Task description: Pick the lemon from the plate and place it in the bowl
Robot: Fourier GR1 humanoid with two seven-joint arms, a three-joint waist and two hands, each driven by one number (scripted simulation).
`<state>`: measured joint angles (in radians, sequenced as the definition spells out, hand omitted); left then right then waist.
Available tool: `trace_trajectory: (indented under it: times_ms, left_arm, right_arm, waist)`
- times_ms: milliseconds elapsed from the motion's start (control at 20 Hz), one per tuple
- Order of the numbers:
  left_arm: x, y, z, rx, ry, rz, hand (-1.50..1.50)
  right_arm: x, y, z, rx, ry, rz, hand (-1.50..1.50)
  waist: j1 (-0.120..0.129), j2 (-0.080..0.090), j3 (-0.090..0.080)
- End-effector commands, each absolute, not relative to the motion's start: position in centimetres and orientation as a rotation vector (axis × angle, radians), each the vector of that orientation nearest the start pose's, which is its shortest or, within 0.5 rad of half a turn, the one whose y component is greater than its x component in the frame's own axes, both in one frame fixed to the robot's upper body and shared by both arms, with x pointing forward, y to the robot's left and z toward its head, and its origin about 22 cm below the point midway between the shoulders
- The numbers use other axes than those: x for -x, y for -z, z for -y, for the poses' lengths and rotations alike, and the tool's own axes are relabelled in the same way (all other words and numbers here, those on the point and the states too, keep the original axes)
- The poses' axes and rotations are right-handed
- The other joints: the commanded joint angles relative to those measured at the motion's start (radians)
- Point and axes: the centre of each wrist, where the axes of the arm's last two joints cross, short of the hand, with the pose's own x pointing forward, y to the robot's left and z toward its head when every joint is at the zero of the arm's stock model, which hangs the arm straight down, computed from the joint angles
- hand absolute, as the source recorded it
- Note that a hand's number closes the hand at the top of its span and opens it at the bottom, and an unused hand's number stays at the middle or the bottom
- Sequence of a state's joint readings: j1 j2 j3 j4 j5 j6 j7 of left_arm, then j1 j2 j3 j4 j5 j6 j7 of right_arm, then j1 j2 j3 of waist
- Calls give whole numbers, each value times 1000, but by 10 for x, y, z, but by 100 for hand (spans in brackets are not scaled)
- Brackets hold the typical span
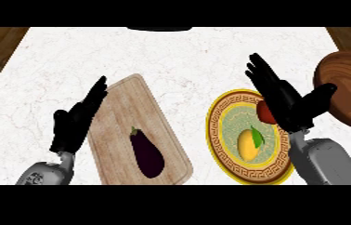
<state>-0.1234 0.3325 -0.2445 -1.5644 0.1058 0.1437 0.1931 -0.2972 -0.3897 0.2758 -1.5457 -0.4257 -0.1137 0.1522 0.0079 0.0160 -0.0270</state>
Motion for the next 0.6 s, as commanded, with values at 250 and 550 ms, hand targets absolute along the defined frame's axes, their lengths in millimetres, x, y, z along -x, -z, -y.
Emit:
trace_trajectory:
  times_ms: [250,550]
  left_arm:
    - [-272,-43,-241,-131,113,1624,0]
    - [-263,-34,-236,-118,66,1565,0]
  right_arm:
    - [-237,-23,189,194,-215,1395,150]
    - [-232,-21,198,653,193,1694,-150]
  waist:
    - [-28,-25,23]
    - [-74,-38,27]
